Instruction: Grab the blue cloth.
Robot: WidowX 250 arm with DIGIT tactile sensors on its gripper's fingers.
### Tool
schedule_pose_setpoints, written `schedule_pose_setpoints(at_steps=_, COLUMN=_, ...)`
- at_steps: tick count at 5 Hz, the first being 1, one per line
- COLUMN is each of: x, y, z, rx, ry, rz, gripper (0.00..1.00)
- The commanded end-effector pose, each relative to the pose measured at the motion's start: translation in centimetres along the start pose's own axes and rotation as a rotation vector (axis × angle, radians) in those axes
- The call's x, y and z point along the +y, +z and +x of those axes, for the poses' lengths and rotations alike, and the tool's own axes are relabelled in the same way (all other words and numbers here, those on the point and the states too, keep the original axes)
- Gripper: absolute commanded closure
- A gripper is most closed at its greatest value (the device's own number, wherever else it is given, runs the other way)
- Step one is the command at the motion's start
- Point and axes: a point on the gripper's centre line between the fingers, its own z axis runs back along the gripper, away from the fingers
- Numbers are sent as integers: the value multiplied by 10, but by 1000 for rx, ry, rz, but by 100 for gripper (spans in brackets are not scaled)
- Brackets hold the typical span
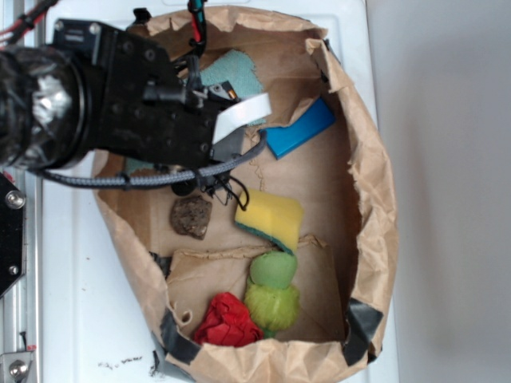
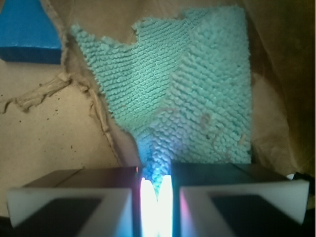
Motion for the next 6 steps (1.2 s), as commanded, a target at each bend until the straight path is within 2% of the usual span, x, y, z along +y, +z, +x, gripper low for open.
schedule_pose_setpoints(at_steps=1, x=10, y=42, z=25, rx=-38, ry=-36, rz=-51, gripper=100)
schedule_pose_setpoints(at_steps=2, x=10, y=71, z=34, rx=-24, ry=-132, rz=-109, gripper=100)
schedule_pose_setpoints(at_steps=3, x=0, y=99, z=30, rx=2, ry=-347, rz=-167, gripper=100)
schedule_pose_setpoints(at_steps=4, x=-8, y=124, z=20, rx=1, ry=-462, rz=-243, gripper=100)
schedule_pose_setpoints(at_steps=6, x=-29, y=166, z=9, rx=-70, ry=-533, rz=-319, gripper=100)
